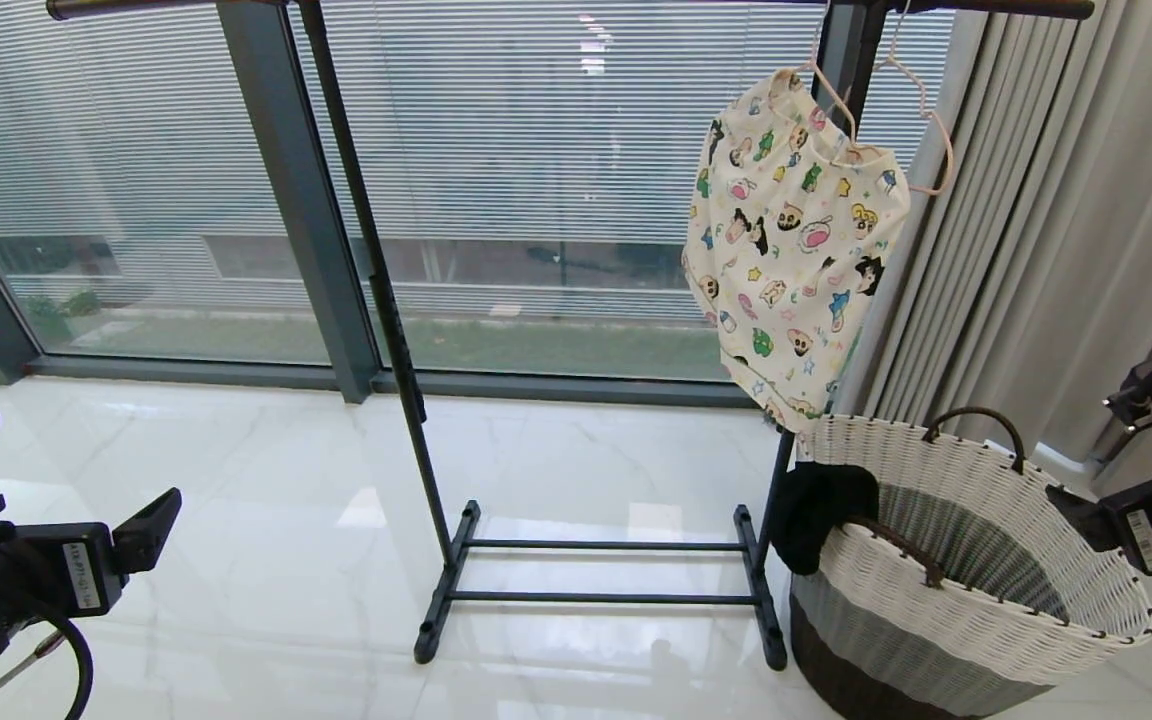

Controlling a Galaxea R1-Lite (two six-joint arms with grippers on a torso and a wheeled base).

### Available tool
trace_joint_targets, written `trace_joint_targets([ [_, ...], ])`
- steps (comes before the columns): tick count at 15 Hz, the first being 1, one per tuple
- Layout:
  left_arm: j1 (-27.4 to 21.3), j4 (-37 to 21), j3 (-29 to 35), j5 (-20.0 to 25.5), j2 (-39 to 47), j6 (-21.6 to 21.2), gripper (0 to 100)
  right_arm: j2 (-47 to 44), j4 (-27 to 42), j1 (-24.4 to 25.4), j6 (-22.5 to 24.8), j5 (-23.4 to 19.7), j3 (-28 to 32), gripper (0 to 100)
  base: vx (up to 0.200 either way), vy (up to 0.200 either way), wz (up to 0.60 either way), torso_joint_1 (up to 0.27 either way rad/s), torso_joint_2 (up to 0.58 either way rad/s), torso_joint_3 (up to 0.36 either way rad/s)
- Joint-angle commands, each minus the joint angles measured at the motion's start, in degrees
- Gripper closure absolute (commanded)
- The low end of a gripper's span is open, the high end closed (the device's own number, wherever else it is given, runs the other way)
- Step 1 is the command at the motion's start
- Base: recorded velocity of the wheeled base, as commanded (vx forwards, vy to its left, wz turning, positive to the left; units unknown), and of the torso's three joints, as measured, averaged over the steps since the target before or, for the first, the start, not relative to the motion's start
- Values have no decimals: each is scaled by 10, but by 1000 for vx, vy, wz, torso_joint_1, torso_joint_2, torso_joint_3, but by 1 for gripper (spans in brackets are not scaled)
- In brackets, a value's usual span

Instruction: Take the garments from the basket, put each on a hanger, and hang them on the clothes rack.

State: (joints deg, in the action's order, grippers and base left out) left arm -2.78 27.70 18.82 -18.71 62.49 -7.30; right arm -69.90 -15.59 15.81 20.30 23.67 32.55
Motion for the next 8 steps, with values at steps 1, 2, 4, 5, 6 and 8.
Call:
trace_joint_targets([
  [1, -1, 0, -1, 0, -5, 0, 0, 4, 0, 0, 0, 1, -5, 0, 0, -200, 0, 2, 7, 12],
  [2, -1, 0, -1, 0, -6, 0, 0, 4, 0, 0, 0, 0, -5, 0, 0, -200, 0, 12, 12, -2],
  [4, -1, 0, -1, 0, -5, 0, 0, 0, 0, 3, 2, -1, -4, 0, 200, -200, 0, -5, 2, 7],
  [5, -1, 0, 0, 0, -5, 1, 0, 1, -1, 8, 1, -6, -4, 0, 0, 0, 0, 0, 0, 0],
  [6, 1, 0, 0, 0, -4, 3, 0, 2, -2, 14, 1, -28, -5, 0, 0, 0, 0, 0, 0, 0],
  [8, 1, 0, 0, 0, -5, 3, 0, 3, -3, 17, 3, -83, -4, 0, 100, 0, 0, 6, 4, 1],
])
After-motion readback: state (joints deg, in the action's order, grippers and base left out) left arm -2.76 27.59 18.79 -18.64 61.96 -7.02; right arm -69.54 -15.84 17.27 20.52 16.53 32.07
